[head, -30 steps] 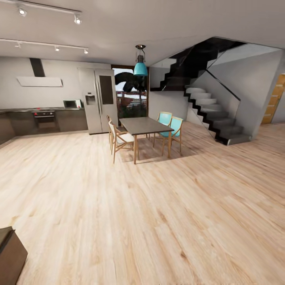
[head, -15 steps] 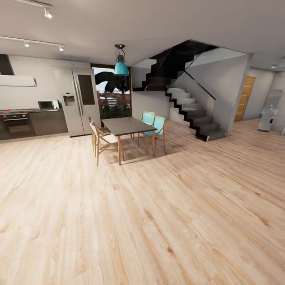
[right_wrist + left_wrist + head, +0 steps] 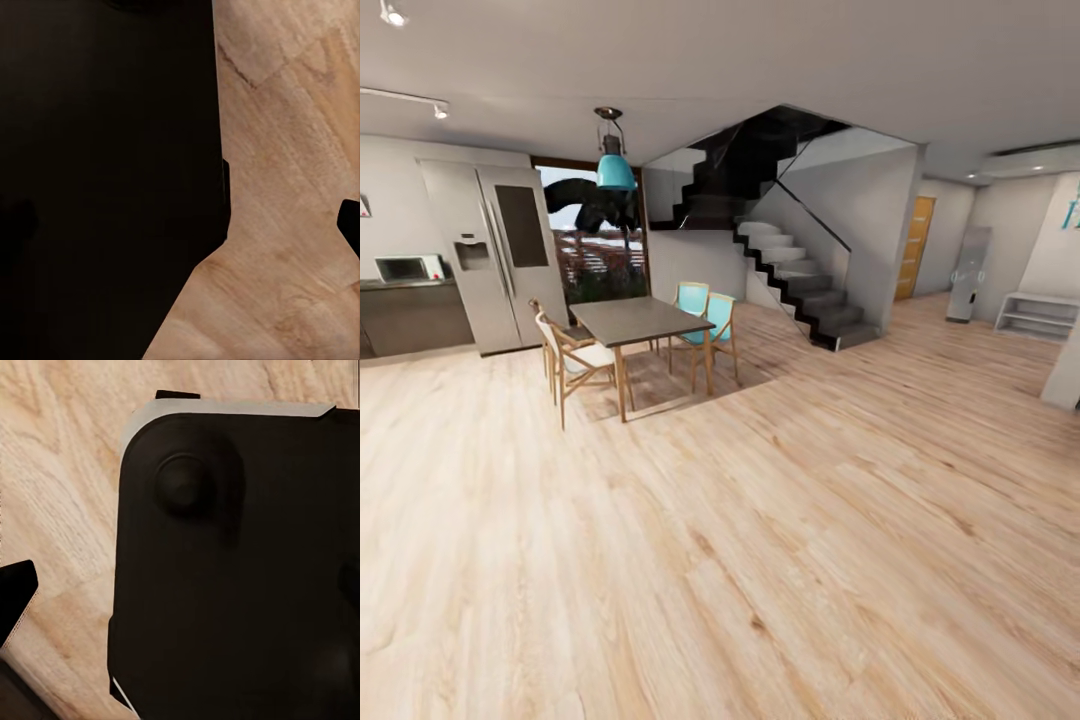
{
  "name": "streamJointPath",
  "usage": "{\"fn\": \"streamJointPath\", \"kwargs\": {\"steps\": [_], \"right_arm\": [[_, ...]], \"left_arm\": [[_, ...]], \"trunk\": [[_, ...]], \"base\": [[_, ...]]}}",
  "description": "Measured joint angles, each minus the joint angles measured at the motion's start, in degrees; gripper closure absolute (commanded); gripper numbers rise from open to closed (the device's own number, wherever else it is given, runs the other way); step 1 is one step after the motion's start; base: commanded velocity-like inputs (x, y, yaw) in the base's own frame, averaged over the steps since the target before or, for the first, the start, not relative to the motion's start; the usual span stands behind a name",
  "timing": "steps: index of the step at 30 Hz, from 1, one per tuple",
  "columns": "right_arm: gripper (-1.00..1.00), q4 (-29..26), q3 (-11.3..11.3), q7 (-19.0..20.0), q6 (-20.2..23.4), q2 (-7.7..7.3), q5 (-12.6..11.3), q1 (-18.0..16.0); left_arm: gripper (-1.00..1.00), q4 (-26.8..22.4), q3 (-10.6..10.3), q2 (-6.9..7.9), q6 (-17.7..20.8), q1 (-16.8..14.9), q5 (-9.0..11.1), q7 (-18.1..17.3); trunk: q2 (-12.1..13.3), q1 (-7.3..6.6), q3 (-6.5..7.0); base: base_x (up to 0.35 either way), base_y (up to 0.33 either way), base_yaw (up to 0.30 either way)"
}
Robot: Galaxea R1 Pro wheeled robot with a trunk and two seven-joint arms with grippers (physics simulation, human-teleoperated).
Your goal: Turn on the radio receiver that's on the table in the living room.
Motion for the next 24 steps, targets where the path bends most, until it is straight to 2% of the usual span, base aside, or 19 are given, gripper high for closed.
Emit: {"fn": "streamJointPath", "kwargs": {"steps": [9,15,24], "right_arm": [[-1.00,0.0,0.0,0.0,0.0,0.03,0.0,0.0],[-1.00,0.0,0.0,0.0,0.0,0.03,0.0,0.0],[-1.00,0.0,0.0,0.0,0.0,0.03,0.0,0.0]], "left_arm": [[-1.00,0.0,-0.3,0.43,-0.5,0.0,-0.1,-0.1],[-1.00,0.0,-0.3,0.89,-4.7,0.0,0.1,-0.1],[-1.00,0.1,-0.3,0.86,-6.2,0.0,0.2,0.2]], "trunk": [[0.0,0.00,0.00],[0.0,0.00,0.00],[0.0,0.00,0.00]], "base": [[0.000,0.000,-0.283],[0.000,0.000,-0.283],[0.000,0.000,-0.283]]}}
